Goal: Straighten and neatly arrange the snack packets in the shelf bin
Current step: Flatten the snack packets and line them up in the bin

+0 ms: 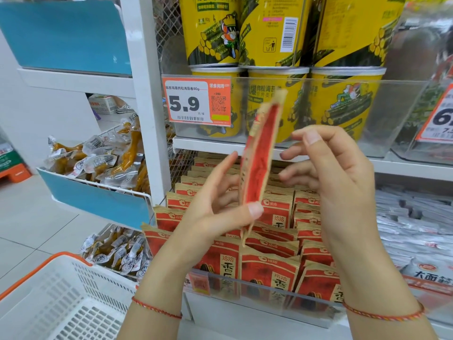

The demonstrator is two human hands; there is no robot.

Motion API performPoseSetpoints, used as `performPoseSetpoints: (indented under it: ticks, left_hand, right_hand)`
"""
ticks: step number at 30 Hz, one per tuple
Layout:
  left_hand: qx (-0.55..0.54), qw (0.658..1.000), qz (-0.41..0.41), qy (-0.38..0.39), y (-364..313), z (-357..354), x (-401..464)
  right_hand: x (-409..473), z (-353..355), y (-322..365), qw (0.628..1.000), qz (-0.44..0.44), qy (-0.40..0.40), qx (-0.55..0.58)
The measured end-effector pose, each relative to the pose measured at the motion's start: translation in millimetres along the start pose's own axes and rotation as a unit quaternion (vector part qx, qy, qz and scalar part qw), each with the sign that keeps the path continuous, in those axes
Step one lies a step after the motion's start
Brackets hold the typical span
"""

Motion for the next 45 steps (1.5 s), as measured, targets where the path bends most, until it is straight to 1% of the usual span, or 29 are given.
performPoseSetpoints:
  ticks: [2, 4, 6, 8, 10, 12, 16, 22, 27, 37, 45]
  left_hand:
    - [-0.035, 0.997, -0.034, -0.057, -6, 10, 1]
    - [-0.071, 0.989, -0.063, -0.117, -12, 22, 0]
    - [-0.106, 0.978, -0.075, -0.161, -16, 32, 0]
    - [-0.13, 0.97, -0.072, -0.192, -17, 37, 0]
    - [-0.141, 0.964, -0.062, -0.217, -14, 38, 0]
    - [-0.138, 0.961, -0.057, -0.234, -11, 38, -1]
    - [-0.126, 0.96, -0.063, -0.243, -11, 34, -1]
    - [-0.096, 0.963, -0.074, -0.242, -10, 31, -1]
    - [-0.09, 0.963, -0.066, -0.245, -10, 32, -1]
    - [-0.073, 0.969, -0.043, -0.232, -8, 28, -1]
    - [-0.051, 0.967, -0.066, -0.242, -11, 28, 0]
  right_hand:
    - [0, -5, -2, 0.999, -0.017, 0.028, -0.003]
    - [-3, -13, -5, 0.996, -0.03, 0.084, -0.024]
    - [-8, -24, -9, 0.986, -0.033, 0.15, -0.065]
    - [-13, -33, -14, 0.973, -0.03, 0.195, -0.116]
    - [-16, -38, -19, 0.966, -0.029, 0.209, -0.15]
    - [-17, -40, -21, 0.965, -0.026, 0.204, -0.163]
    - [-17, -40, -22, 0.965, -0.024, 0.2, -0.169]
    - [-15, -37, -25, 0.968, -0.041, 0.206, -0.136]
    - [-14, -34, -30, 0.968, -0.047, 0.206, -0.138]
    - [-13, -32, -26, 0.966, -0.025, 0.212, -0.143]
    - [-13, -30, -34, 0.96, -0.056, 0.225, -0.156]
Point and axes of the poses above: each hand's wrist, its own x-axis towards the middle knuckle, its own z-axis out of the back of the hand, y = z × x, the point moved 7 cm from there along x, towards the middle knuckle, and after that the axes turned 1 degree about -y, right-handed, at the moved point
